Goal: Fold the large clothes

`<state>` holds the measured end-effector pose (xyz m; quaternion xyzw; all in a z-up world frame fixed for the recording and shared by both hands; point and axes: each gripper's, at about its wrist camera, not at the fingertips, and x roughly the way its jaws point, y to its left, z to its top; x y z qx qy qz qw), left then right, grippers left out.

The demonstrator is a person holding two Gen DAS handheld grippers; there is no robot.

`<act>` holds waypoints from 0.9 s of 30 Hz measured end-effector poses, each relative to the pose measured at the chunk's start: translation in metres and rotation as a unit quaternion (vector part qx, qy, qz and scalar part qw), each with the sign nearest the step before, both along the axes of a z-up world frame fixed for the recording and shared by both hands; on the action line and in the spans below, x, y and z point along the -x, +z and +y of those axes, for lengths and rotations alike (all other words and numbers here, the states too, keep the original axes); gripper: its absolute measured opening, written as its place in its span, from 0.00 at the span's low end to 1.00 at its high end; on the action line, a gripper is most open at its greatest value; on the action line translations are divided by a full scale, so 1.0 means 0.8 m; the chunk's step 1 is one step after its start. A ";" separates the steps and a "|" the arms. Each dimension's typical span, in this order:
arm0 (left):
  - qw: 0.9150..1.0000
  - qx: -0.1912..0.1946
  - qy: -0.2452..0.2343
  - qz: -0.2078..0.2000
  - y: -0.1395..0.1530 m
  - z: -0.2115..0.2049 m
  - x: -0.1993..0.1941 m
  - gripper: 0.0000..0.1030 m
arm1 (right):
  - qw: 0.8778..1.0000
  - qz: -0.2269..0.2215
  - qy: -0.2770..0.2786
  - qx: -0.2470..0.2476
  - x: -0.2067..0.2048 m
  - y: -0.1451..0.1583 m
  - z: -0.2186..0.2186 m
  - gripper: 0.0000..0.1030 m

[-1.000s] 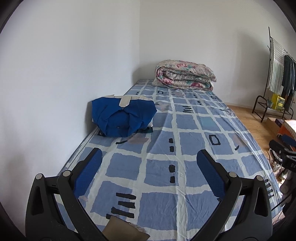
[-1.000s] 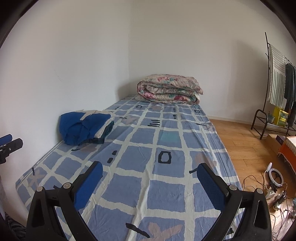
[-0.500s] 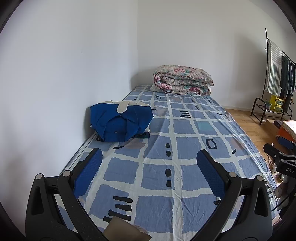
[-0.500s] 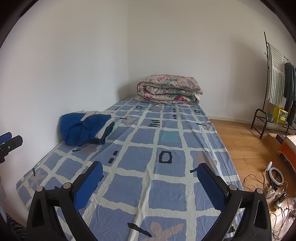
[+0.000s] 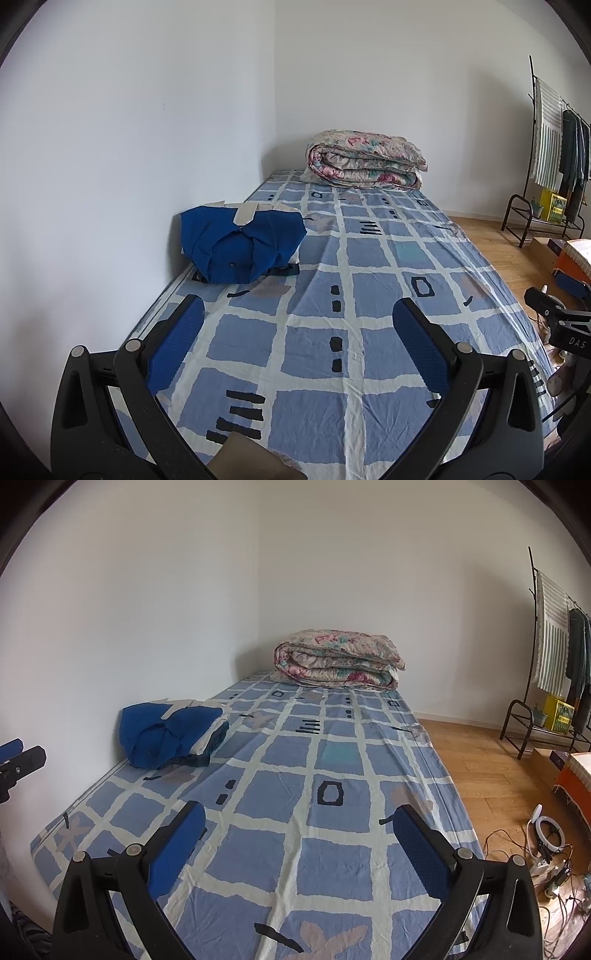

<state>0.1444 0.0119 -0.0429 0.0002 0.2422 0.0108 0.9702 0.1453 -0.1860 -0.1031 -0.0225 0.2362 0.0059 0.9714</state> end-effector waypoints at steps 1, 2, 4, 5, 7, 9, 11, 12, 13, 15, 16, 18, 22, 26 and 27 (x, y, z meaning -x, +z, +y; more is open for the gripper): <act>1.000 -0.001 0.001 0.000 0.000 0.000 0.000 1.00 | 1.000 0.001 -0.001 -0.001 0.000 0.000 -0.001 1.00; 1.000 -0.001 0.001 -0.001 0.000 0.000 0.000 1.00 | 1.000 0.001 -0.003 -0.001 0.000 0.000 -0.001 1.00; 1.000 0.000 -0.001 0.001 0.000 0.001 -0.001 1.00 | 1.000 0.001 -0.004 -0.002 -0.001 0.000 -0.003 1.00; 1.000 -0.001 -0.001 0.000 0.000 0.001 -0.001 1.00 | 1.000 0.000 -0.002 -0.001 -0.001 0.000 -0.004 1.00; 1.000 -0.001 -0.001 0.001 0.000 0.001 -0.001 1.00 | 1.000 0.001 -0.002 0.000 -0.002 0.000 -0.005 1.00; 1.000 0.000 0.000 0.000 0.000 0.001 -0.001 1.00 | 1.000 0.002 -0.003 -0.002 -0.002 -0.001 -0.007 1.00; 1.000 0.000 -0.001 0.000 0.000 0.001 0.000 1.00 | 1.000 0.003 -0.004 -0.004 -0.002 -0.001 -0.009 1.00; 1.000 0.000 -0.001 0.000 0.000 0.001 -0.001 1.00 | 1.000 0.003 -0.005 -0.005 -0.003 -0.001 -0.010 1.00; 1.000 0.000 -0.001 0.000 0.000 0.001 -0.001 1.00 | 1.000 0.004 -0.005 -0.005 -0.003 -0.001 -0.011 1.00; 1.000 0.000 -0.001 0.000 0.000 0.001 -0.001 1.00 | 1.000 0.004 -0.006 -0.004 -0.002 -0.002 -0.011 1.00; 1.000 0.000 -0.001 0.000 0.000 0.001 -0.001 1.00 | 1.000 0.004 -0.006 -0.004 -0.003 -0.002 -0.013 1.00; 1.000 0.000 -0.001 0.001 0.000 0.001 -0.001 1.00 | 1.000 0.005 -0.006 -0.005 -0.002 -0.002 -0.012 1.00; 1.000 0.000 0.000 0.000 0.000 0.001 -0.001 1.00 | 1.000 0.005 -0.006 -0.006 -0.002 -0.003 -0.014 1.00; 1.000 0.000 0.000 0.000 0.000 0.002 -0.002 1.00 | 1.000 0.004 -0.008 -0.009 -0.002 -0.004 -0.015 1.00; 1.000 0.000 -0.001 0.000 0.000 0.002 -0.002 1.00 | 1.000 0.005 -0.009 -0.010 -0.002 -0.005 -0.016 1.00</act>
